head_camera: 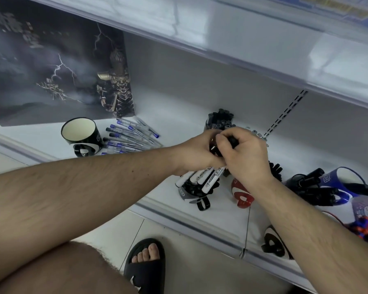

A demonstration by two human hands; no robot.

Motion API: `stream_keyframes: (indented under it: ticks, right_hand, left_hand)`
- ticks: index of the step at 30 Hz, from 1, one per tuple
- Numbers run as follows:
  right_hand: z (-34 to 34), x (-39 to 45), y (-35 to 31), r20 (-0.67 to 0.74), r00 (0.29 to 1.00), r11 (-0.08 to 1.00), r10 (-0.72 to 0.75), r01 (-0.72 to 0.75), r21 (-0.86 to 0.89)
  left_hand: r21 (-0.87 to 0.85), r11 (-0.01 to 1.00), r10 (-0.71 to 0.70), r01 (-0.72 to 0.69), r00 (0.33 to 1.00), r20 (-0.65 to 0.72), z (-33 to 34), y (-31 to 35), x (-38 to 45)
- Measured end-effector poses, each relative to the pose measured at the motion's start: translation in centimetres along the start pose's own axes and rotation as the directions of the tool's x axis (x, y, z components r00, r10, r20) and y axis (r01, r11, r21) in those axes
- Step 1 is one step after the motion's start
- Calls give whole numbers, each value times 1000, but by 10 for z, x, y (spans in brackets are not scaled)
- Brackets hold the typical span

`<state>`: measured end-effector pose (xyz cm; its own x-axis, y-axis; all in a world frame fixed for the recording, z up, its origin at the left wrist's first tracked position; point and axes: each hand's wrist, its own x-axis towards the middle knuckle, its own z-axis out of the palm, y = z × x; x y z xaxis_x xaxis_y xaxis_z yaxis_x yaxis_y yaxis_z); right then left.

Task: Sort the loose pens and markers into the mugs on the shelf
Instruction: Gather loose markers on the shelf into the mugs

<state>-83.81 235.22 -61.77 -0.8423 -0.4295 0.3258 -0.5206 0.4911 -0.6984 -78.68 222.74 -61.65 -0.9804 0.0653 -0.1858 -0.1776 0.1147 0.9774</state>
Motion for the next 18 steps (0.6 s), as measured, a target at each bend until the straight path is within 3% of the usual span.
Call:
stream_keyframes:
  ticks: [11,15,18]
  right_hand:
    - [16,6,16,-64,972,960,-226,211,-185]
    - [35,-4,27,-81,966,950,-246,224,-216]
    - [44,-13,35,-128,963,951,-236,202,-236]
  left_hand:
    - [164,950,-257,267,963,-79,-16,-26,6]
    - [122,927,-316,354,915,-252,-29,-40,2]
    - [132,891,-396,434,886,-240,-29,-48,-3]
